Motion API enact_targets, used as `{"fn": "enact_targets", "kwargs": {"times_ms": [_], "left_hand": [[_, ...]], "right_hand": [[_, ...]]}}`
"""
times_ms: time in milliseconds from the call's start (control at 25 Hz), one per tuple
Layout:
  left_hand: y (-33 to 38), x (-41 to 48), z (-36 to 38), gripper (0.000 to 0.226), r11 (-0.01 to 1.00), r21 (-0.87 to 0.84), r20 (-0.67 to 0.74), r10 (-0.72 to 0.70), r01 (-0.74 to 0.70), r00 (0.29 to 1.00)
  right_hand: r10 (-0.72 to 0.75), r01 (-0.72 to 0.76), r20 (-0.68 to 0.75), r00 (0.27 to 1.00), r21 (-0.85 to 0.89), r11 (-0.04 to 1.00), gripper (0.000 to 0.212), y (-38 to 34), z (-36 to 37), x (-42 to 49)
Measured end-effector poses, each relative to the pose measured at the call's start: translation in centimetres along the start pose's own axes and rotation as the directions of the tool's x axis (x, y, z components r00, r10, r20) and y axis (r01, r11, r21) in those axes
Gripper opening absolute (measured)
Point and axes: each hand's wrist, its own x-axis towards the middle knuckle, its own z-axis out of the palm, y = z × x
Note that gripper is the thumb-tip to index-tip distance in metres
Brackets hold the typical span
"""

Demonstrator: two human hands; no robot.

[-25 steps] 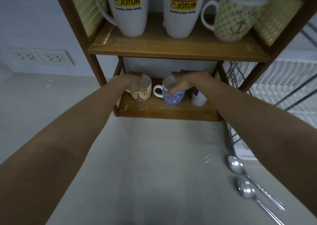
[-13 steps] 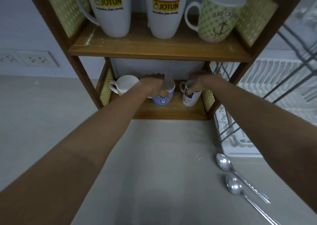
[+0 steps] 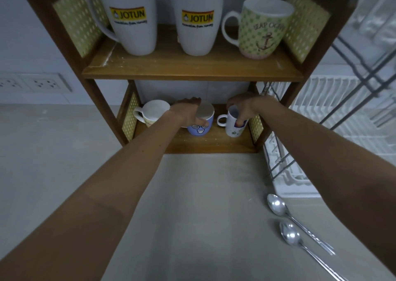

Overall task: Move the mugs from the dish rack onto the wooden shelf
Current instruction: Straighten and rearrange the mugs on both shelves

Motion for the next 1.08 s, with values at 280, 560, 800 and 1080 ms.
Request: {"fn": "enact_targets", "kwargs": {"times_ms": [280,560,800,1080], "left_hand": [[0.0,0.2,0.4,0.096,1.0,-0.026,0.041,0.001,0.0,0.999],[0.4,-2.9,0.7,0.086,0.99,-0.132,-0.112,-0.055,0.04,0.992],[4.3,-12.7,4.8,0.049,0.934,-0.357,-0.399,-0.137,-0.016,0.907],[14.4,-20.1,10.6,0.028,0.86,-0.51,-0.328,-0.178,-0.016,0.928]], "right_hand": [[0.009,-0.009,-0.016,1.0,0.022,1.0,0.076,-0.4,0.5,0.0],[0.064,-0.041,-0.111,0.992,0.201,0.979,0.061,-1.5,1.1,-2.2],[0.166,0.127,-0.514,0.842,0.486,0.864,0.054,-5.7,6.2,-9.0],[0.029,0.285,-0.532,0.846,0.498,0.819,0.023,-3.1,15.0,-18.7]]}}
